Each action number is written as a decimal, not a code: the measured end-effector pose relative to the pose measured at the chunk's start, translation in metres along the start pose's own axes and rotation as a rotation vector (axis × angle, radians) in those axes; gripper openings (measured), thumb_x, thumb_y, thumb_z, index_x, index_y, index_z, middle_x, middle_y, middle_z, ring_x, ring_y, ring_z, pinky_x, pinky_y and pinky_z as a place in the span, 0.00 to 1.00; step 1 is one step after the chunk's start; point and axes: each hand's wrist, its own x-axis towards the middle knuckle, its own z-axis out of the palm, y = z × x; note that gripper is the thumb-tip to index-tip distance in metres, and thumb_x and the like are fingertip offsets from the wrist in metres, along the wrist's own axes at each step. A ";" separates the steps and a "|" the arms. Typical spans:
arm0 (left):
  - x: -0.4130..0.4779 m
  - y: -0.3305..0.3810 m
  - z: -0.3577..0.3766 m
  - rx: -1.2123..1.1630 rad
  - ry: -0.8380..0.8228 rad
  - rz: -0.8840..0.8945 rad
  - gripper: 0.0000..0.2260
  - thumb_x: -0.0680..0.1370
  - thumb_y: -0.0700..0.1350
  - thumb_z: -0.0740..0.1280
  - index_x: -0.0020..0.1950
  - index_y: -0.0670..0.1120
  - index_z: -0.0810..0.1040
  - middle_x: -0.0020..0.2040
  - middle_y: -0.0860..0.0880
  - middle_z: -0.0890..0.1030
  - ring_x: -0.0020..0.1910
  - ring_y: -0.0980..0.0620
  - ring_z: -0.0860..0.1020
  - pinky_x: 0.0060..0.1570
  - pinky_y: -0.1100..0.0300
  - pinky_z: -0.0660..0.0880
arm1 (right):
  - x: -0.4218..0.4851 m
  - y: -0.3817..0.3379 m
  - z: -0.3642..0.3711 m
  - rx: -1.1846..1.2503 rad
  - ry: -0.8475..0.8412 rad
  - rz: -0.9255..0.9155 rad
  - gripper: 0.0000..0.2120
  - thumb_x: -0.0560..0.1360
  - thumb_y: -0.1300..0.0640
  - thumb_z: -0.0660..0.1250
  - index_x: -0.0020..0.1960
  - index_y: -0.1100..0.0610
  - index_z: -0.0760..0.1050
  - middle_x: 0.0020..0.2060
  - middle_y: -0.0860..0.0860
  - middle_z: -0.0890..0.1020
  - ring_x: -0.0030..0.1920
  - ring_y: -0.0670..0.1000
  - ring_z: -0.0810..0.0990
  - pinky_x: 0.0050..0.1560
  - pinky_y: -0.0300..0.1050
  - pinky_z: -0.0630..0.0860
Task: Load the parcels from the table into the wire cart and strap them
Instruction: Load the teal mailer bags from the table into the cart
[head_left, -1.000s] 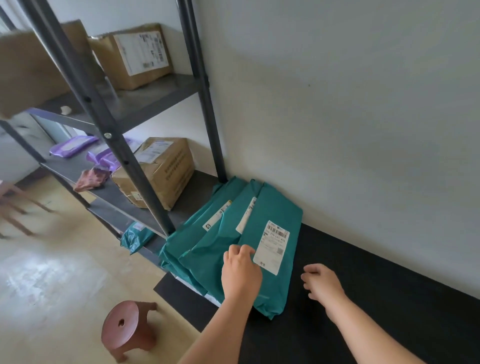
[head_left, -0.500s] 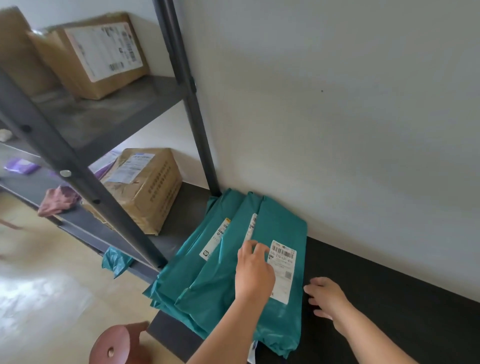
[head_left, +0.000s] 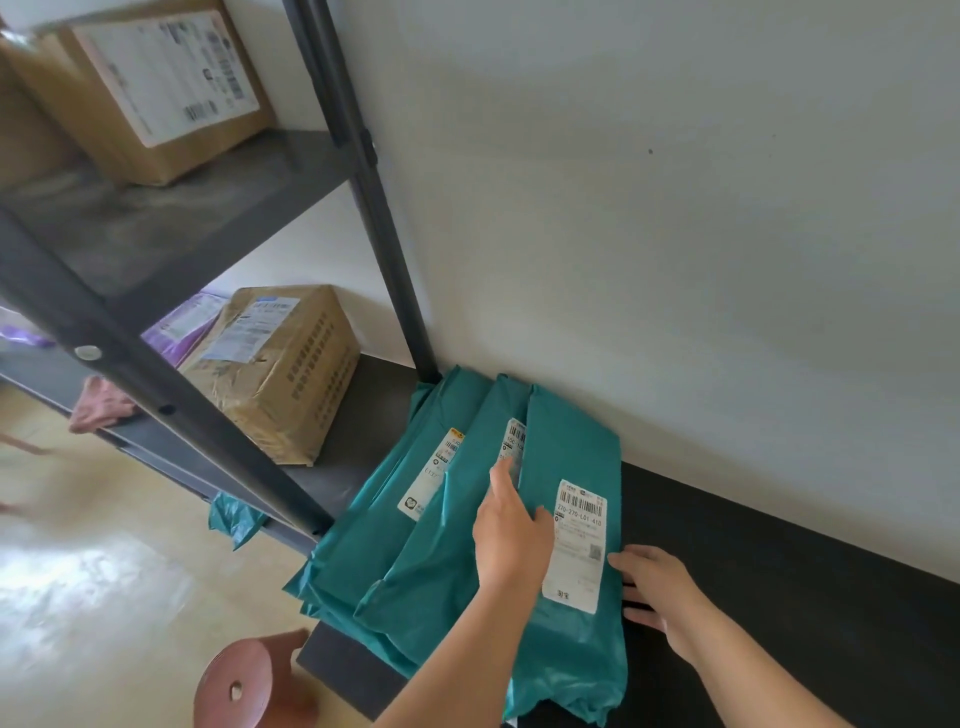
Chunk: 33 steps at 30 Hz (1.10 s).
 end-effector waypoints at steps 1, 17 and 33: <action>0.000 -0.001 0.000 -0.008 0.003 -0.012 0.22 0.76 0.42 0.65 0.68 0.54 0.64 0.63 0.54 0.77 0.55 0.52 0.77 0.48 0.62 0.73 | -0.001 0.000 -0.001 0.007 -0.005 0.004 0.22 0.79 0.58 0.66 0.72 0.58 0.67 0.55 0.56 0.79 0.53 0.56 0.79 0.56 0.55 0.76; -0.048 -0.004 0.029 -0.291 -0.155 -0.212 0.10 0.74 0.46 0.73 0.52 0.53 0.75 0.48 0.57 0.82 0.49 0.54 0.81 0.49 0.56 0.80 | -0.022 0.036 -0.064 0.152 0.015 -0.046 0.11 0.78 0.50 0.69 0.53 0.57 0.77 0.48 0.54 0.83 0.48 0.53 0.83 0.37 0.47 0.78; -0.125 0.019 0.048 -0.541 -0.449 -0.349 0.07 0.76 0.36 0.70 0.53 0.44 0.81 0.46 0.46 0.86 0.46 0.43 0.84 0.46 0.49 0.81 | -0.068 0.067 -0.130 0.396 -0.109 -0.156 0.17 0.72 0.55 0.74 0.59 0.58 0.79 0.49 0.54 0.87 0.54 0.58 0.83 0.50 0.54 0.77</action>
